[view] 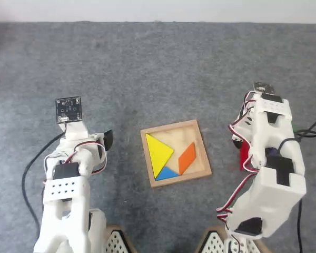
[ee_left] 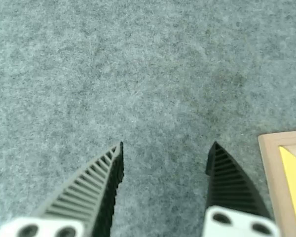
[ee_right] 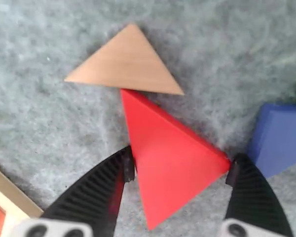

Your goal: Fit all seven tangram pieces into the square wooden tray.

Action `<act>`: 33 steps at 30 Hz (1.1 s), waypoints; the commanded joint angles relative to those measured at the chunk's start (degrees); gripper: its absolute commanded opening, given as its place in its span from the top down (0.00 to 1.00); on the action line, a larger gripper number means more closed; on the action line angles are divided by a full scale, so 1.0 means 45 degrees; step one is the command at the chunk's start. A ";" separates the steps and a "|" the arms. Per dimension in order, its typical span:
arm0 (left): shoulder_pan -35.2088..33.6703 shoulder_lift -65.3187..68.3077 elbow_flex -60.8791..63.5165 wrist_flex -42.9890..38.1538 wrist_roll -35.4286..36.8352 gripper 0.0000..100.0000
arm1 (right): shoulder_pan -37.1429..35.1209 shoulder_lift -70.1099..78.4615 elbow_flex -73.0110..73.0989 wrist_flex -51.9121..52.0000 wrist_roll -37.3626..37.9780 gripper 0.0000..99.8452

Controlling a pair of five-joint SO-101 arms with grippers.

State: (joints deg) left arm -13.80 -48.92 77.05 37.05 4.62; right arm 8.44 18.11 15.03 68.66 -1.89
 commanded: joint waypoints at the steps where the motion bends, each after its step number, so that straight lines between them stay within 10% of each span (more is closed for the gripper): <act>1: -0.0078 -0.0137 -0.0088 -0.0274 -0.0156 0.73 | -0.0147 -0.0107 -0.0547 0.0029 0.0137 0.71; 33: -0.0078 -0.0137 -0.0088 -0.0274 -0.0176 0.73 | -0.0342 -0.0205 -0.1094 0.0147 -0.0313 0.92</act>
State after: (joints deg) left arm -13.80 -48.92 77.05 37.05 4.62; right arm 7.38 18.02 12.40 68.92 -2.59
